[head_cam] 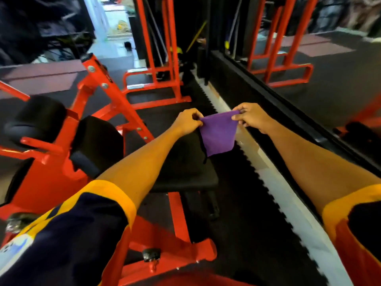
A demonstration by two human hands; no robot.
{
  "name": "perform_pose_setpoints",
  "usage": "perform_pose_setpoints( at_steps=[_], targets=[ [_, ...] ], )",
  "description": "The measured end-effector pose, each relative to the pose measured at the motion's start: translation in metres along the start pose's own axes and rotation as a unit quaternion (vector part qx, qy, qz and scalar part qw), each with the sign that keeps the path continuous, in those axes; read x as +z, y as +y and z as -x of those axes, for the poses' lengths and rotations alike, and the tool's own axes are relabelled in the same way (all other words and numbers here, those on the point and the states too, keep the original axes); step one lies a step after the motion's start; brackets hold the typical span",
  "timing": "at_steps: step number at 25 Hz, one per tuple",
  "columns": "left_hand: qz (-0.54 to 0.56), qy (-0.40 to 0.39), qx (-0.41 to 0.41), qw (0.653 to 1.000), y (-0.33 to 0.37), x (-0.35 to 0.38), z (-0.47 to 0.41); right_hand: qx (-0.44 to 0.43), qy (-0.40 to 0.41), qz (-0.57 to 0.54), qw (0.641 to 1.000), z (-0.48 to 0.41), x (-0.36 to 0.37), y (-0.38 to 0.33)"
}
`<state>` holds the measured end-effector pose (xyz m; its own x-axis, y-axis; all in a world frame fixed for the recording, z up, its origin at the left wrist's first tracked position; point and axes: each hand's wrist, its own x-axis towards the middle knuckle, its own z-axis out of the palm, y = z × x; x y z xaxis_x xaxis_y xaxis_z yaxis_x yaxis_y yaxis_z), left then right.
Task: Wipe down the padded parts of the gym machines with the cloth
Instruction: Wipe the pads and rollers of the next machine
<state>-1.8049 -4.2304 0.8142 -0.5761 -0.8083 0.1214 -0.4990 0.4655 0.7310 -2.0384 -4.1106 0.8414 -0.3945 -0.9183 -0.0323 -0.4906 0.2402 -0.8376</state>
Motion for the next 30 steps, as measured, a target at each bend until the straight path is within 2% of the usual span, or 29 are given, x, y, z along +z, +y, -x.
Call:
perform_pose_setpoints(
  at_steps=[3,7,12,16,22,28,30],
  targets=[
    [-0.016,0.048,-0.033,0.998,-0.023,-0.023,-0.031,-0.022,-0.080,-0.011,0.996,-0.067,0.016,-0.015],
    [-0.045,0.124,-0.105,0.986,-0.047,-0.057,-0.050,-0.102,-0.177,-0.032,0.978,-0.147,0.058,-0.034],
    [-0.068,0.246,-0.190,0.948,-0.060,-0.103,-0.038,-0.201,-0.274,-0.042,0.940,-0.216,0.110,-0.090],
    [-0.071,0.332,-0.250,0.907,-0.058,-0.138,0.000,-0.261,-0.327,-0.071,0.906,-0.224,0.162,-0.142],
    [-0.106,0.407,-0.321,0.849,-0.069,-0.193,0.070,-0.326,-0.404,-0.094,0.849,-0.202,0.249,-0.201],
    [-0.134,0.390,-0.410,0.813,-0.108,-0.259,0.117,-0.335,-0.430,-0.146,0.826,-0.173,0.344,-0.257],
    [-0.119,0.425,-0.422,0.792,-0.134,-0.288,0.126,-0.346,-0.422,-0.162,0.822,-0.171,0.386,-0.279]
  ],
)
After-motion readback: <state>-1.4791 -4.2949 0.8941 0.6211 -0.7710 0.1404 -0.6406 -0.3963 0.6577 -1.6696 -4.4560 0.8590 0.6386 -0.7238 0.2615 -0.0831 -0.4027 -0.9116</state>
